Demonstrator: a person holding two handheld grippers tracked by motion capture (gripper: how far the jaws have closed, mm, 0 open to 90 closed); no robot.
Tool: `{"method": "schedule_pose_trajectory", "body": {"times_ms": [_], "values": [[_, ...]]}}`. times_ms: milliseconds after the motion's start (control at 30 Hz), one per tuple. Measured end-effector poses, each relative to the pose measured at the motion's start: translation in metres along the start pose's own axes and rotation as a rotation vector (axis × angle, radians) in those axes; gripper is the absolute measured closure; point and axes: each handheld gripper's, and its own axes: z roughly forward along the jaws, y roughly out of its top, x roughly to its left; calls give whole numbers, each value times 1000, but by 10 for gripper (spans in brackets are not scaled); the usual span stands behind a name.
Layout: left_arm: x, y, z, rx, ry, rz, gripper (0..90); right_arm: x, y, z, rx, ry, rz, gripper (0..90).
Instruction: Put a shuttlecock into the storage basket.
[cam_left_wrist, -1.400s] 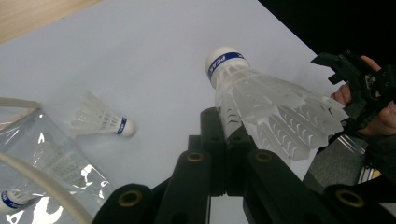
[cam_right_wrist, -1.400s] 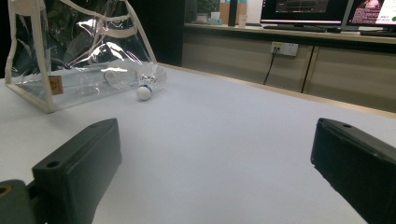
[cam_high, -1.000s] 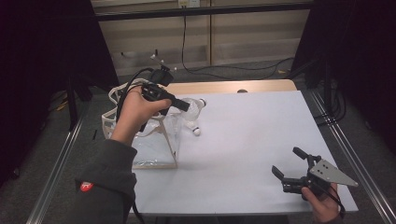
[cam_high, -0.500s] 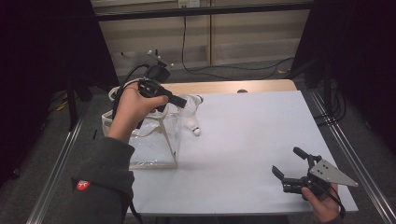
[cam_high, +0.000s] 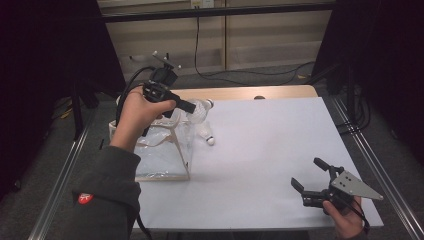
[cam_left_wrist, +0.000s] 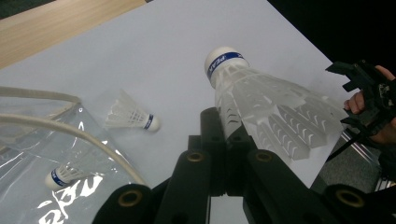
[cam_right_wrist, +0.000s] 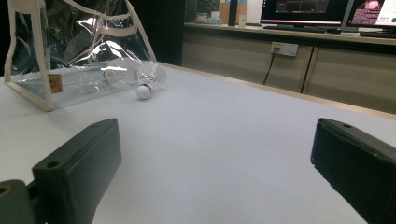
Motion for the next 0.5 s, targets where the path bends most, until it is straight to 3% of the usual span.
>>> {"method": "schedule_pose_trajectory", "body": {"times_ms": [500], "values": [[6,2,-10,-13,28,-18,900,0,0,0,-1,1,0,17]]}}
